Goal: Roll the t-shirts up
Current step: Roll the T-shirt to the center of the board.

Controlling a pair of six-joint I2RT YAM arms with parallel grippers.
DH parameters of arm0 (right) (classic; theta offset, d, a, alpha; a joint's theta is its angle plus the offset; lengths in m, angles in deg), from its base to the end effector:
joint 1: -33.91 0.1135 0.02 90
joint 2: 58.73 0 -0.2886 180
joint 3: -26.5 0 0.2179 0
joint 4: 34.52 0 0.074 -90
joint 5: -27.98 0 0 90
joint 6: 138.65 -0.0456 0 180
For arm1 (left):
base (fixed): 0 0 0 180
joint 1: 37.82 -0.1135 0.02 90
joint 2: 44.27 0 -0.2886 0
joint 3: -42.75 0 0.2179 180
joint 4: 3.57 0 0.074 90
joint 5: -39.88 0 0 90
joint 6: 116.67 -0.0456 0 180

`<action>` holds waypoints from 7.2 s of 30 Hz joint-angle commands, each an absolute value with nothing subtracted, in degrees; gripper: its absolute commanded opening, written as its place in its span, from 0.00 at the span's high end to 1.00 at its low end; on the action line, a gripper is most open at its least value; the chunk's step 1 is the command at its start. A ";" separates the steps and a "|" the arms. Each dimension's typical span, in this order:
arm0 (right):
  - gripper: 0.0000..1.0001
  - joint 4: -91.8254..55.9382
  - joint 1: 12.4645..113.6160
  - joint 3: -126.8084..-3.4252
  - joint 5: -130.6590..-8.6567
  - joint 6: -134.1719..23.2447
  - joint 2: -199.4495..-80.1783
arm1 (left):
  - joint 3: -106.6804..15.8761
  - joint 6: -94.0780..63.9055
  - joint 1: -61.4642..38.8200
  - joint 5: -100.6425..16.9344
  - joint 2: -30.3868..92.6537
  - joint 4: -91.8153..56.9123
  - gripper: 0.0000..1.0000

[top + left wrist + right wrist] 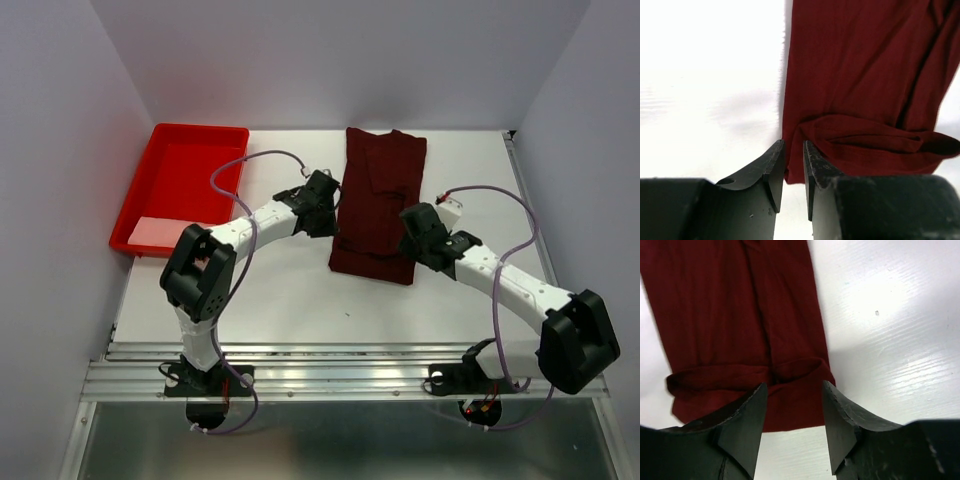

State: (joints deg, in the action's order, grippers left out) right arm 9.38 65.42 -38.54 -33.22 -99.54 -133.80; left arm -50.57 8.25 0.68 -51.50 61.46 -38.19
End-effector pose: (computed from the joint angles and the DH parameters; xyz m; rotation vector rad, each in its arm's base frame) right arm 0.2053 0.1001 0.2623 0.5893 2.2837 0.0500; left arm 0.3079 -0.2435 0.2570 0.0654 2.4686 -0.5572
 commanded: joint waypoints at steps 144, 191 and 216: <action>0.87 -0.79 61.42 -31.66 -52.09 -90.84 -140.48 | -37.30 11.31 4.89 -56.97 57.86 -30.97 1.00; 0.79 -5.27 83.23 -50.56 -49.98 -94.27 -156.74 | -22.38 13.24 -7.32 -56.62 23.67 -41.18 0.48; 0.71 2.82 80.23 -43.72 -47.60 -86.28 -140.39 | -8.21 23.87 -9.96 -53.37 38.25 -10.07 0.33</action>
State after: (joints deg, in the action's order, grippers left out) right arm 1.71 79.78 -45.12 -47.89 -88.94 -144.49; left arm -7.45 24.03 -9.62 -52.55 36.22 -15.22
